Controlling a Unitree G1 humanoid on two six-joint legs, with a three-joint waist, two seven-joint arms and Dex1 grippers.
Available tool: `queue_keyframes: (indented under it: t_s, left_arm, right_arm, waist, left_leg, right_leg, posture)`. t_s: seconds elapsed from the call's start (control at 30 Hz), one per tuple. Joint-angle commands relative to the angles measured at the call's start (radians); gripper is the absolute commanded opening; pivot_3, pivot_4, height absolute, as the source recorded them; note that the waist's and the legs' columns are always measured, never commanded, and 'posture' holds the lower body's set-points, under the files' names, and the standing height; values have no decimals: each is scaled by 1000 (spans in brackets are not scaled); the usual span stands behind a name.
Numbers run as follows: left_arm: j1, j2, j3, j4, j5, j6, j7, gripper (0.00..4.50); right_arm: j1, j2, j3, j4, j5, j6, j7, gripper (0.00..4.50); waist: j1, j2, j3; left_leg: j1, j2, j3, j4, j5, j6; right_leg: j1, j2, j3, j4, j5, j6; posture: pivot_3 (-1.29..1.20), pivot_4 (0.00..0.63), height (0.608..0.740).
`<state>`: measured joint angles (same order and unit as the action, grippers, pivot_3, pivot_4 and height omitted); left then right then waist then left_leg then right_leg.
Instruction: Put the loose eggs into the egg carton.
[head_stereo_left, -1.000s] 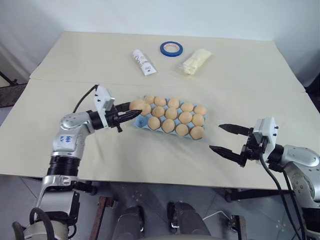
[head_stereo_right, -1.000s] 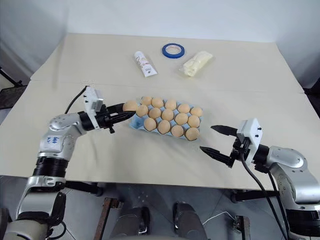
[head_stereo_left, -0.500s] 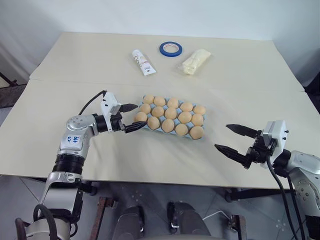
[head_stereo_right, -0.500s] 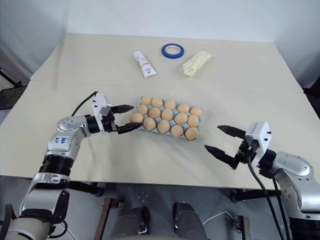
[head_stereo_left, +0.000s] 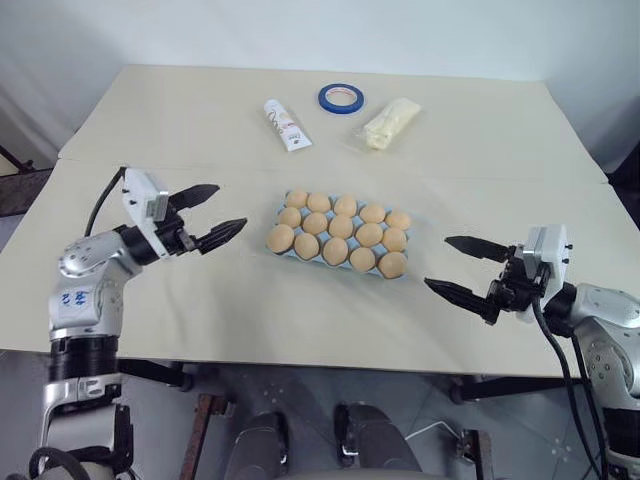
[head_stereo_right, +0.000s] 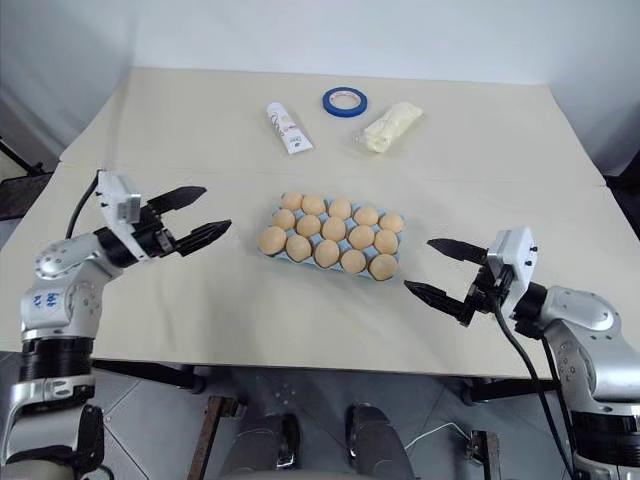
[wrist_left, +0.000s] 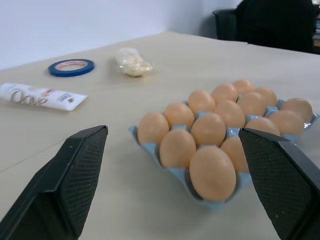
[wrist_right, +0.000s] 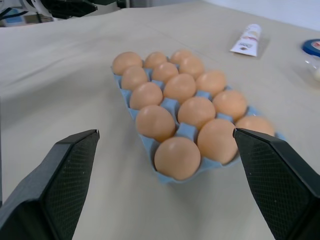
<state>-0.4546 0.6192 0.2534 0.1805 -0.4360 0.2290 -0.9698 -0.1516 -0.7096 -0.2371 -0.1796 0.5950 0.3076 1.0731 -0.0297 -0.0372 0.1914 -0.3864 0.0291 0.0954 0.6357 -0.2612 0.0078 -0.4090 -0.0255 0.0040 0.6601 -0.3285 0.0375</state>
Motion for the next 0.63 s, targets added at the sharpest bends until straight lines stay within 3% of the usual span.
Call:
queue_keyframes:
  t_s: [0.03, 0.23, 0.63]
  left_arm:
    - [97, 63, 52, -90, -50, 45, -38, 4481]
    - [230, 144, 87, -77, -47, 9, -105, 4481]
    - [243, 138, 93, -81, -50, -49, -131, 4481]
  right_arm:
    - [-42, -28, 12, 38, -5, -17, 54, 4500]
    - [-118, -44, 45, 133, -31, -32, 125, 4500]
    - [-148, -37, 72, 163, -51, -42, 157, 4500]
  waist:
    - [-1, 0, 0]
    - [0, 0, 0]
    - [0, 1, 0]
  left_leg:
    - [0, 0, 0, 0, 0, 0]
    - [0, 0, -1, -1, 0, 0]
    - [-1, 0, -1, -7, -1, -1]
  right_leg:
    - [0, 0, 0, 0, 0, 0]
    - [0, -1, 0, -1, -1, -1]
    - [-1, -2, -2, -5, -1, -3]
  posture:
    - [0, 150, 740]
    - [0, 150, 740]
    - [0, 150, 740]
